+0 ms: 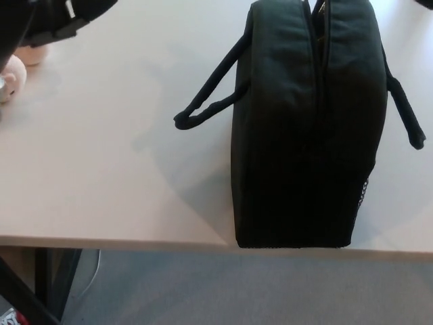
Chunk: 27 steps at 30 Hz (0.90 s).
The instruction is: A lunch bag is kept on the middle of the desk and the robot uses both its hands to grab the opening of the bag from the left and right and moves its hands away from each other to spread the bag open
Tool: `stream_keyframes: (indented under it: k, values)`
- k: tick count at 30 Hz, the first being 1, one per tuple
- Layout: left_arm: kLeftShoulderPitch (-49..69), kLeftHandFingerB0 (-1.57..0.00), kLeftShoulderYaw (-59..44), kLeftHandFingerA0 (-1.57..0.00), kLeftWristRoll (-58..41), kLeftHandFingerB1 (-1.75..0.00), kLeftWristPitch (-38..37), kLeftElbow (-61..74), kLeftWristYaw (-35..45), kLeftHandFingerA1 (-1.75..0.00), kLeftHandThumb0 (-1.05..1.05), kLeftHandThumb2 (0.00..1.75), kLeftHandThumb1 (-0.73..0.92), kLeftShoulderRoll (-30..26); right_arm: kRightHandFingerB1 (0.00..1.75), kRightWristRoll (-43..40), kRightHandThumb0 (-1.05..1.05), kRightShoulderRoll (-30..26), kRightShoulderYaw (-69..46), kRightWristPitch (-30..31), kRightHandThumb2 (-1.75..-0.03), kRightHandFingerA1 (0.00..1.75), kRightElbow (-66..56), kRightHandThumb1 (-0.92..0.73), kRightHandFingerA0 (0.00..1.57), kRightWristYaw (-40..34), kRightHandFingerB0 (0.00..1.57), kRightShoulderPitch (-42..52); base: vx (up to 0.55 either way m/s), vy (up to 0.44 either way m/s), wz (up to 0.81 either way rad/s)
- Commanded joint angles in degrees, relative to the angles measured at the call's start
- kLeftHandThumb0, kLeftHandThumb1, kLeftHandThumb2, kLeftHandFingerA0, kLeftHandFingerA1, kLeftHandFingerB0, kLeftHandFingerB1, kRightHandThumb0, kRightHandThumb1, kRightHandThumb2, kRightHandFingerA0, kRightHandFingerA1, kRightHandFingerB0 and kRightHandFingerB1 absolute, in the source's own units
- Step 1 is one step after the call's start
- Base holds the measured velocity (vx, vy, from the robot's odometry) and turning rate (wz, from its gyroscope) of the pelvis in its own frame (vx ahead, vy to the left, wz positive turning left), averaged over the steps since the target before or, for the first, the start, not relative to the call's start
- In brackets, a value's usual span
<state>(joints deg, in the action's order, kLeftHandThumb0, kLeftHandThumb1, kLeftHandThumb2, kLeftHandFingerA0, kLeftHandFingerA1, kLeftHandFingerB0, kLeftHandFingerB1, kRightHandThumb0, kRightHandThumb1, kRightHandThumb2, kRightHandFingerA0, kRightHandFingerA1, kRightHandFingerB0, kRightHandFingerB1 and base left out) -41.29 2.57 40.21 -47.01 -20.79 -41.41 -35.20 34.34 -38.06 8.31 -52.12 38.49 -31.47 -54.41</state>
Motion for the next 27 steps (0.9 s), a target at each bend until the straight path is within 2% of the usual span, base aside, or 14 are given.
stream_keyframes:
  k: [1, 2, 3, 6, 7, 8, 10, 13, 14, 16, 18, 21, 24, 27]
  values:
    - [17.97, -0.2, -12.42, -0.2, -12.81, -0.28, 3.09, 12.22, 4.02, -0.34, -0.51, 0.66, 0.81, -0.56, 0.17, -19.49, -0.9, -10.82, -13.33, 1.86, -0.85, 0.16, -17.16, -0.62, 0.0, 11.41, 0.0, 21.58, 0.0, 0.0, 0.0]
    - [22.65, -0.18, -15.39, -0.19, -12.36, -0.27, 4.03, 15.53, 3.57, -0.35, -0.49, 0.65, 0.79, 0.38, 0.15, -18.56, -0.85, -12.79, -17.89, 1.05, -0.65, 0.19, -21.43, -0.82, 0.0, 10.8, 0.0, 28.01, 0.0, 0.0, 0.0]
    - [25.06, -0.16, -17.03, -0.19, -12.48, -0.27, 4.18, 16.99, 3.84, -0.37, -0.46, 0.65, 0.77, 0.45, 0.13, -17.85, -0.84, -12.92, -21.12, 0.62, -1.06, 0.14, -23.88, -0.65, 0.0, 10.23, 0.0, 32.22, 0.0, 0.0, 0.0]
    - [32.02, -0.15, -21.28, -0.2, -15.32, -0.27, 3.27, 20.95, 5.65, -0.36, -0.44, 0.64, 0.76, 0.33, 0.1, -16.86, -0.87, -10.31, -30.06, 0.4, -1.06, 0.15, -31.9, -0.66, 0.0, 10.29, 0.0, 45.48, 0.0, 0.0, 0.0]
    - [38.71, -0.08, -23.62, -0.2, -18.42, -0.39, 3.38, 25.25, 6.8, -0.49, -0.56, 0.87, 0.6, 1.97, 0.03, -17.22, -0.95, -8.42, -34.54, -3.26, -1.01, 0.04, -34.67, -0.69, 0.0, 10.78, 0.0, 54.67, 0.0, 0.0, 0.0]
    - [44.59, -0.13, -25.85, -0.26, -19.29, -0.26, 1.55, 27.72, 6.3, -0.42, -0.48, 0.65, 0.77, 3.64, 0.0, -17.54, -0.89, -4.62, -38.6, -3.24, -0.94, 0.03, -40.09, -0.62, 0.0, 11.9, 0.0, 63.58, 0.0, 0.0, 0.0]
    - [48.34, -0.14, -27.3, -0.26, -18.43, -0.26, -0.46, 28.54, 4.92, -0.39, -0.46, 0.64, 0.76, 5.22, 0.0, -17.35, -1.0, -1.65, -40.37, -3.79, -0.99, 0.04, -43.44, -0.68, 0.0, 11.62, 0.0, 68.84, 0.0, 0.0, 0.0]
    - [57.58, -0.12, -29.59, -0.24, -14.83, -0.25, -4.83, 27.93, 2.13, -0.34, -0.45, 0.65, 0.76, 8.78, 0.0, -14.97, -0.97, 5.19, -41.46, -7.68, -0.99, 0.06, -45.5, -0.68, 0.0, 8.55, 0.0, 79.23, 0.0, 0.0, 0.0]
    - [62.66, -0.17, -28.78, -0.24, -13.95, -0.27, -10.33, 25.05, -0.28, -0.34, -0.39, 0.63, 0.72, 11.01, 0.01, -14.05, -0.96, 8.99, -38.95, -10.35, -0.96, 0.14, -45.21, -0.67, 0.0, 7.0, 0.0, 85.81, 0.0, 0.0, 0.0]
    - [64.71, -0.17, -28.38, -0.24, -13.78, -0.27, -12.4, 24.0, -1.13, -0.34, -0.39, 0.63, 0.72, 11.77, 0.01, -13.67, -0.96, 10.71, -37.81, -10.93, -0.96, 0.14, -45.78, -0.67, 0.0, 6.35, 0.0, 88.9, 0.0, 0.0, 0.0]
    - [73.26, -0.15, -25.81, -0.23, -11.99, -0.27, -16.44, 19.27, -3.31, -0.35, -0.42, 0.64, 0.75, 15.9, 0.12, -10.96, -0.83, 13.28, -31.2, -13.04, -0.99, 0.22, -42.04, -0.6, 0.0, 5.15, 0.0, 96.09, 0.0, 0.0, 0.0]
    - [79.05, -0.14, -20.32, -0.18, -13.96, -0.27, -21.65, 12.44, -3.77, -0.33, -0.38, 0.64, 0.77, 18.55, 0.0, -6.77, -0.93, 15.17, -26.92, -14.04, -0.96, 0.12, -38.32, -0.63, 0.0, 4.03, 0.0, 100.1, 0.0, 0.0, 0.0]
    - [83.8, -0.18, -14.71, -0.19, -14.96, -0.35, -21.45, 8.03, -2.13, -0.39, -0.43, 0.74, 0.7, 20.06, 0.07, -2.02, -0.88, 17.83, -24.65, -13.8, -0.95, 0.24, -36.42, -0.6, 0.0, 2.4, 0.0, 102.67, 0.0, 0.0, 0.0]
    - [84.13, -0.2, -15.63, -0.25, -11.27, -0.29, -18.16, 8.17, -1.55, -0.36, -0.4, 0.63, 0.74, 20.37, 0.18, 1.77, -0.75, 19.95, -24.08, -11.93, -0.95, 0.32, -37.83, -0.55, 0.01, 1.29, 0.0, 101.89, 0.0, 0.0, 0.0]
